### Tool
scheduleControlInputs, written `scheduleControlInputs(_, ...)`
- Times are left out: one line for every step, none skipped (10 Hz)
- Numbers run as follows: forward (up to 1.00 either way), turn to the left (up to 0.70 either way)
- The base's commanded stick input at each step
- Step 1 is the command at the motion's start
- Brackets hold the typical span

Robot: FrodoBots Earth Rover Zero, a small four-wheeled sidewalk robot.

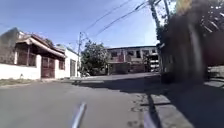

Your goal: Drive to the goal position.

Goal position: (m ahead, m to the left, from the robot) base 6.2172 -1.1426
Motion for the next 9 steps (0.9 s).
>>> scheduleControlInputs(0.85,-0.34)
scheduleControlInputs(0.85,-0.34)
scheduleControlInputs(0.85,-0.34)
scheduleControlInputs(0.85,-0.34)
scheduleControlInputs(0.85,-0.34)
scheduleControlInputs(0.85,-0.34)
scheduleControlInputs(0.85,-0.34)
scheduleControlInputs(0.85,-0.34)
scheduleControlInputs(0.85,-0.11)
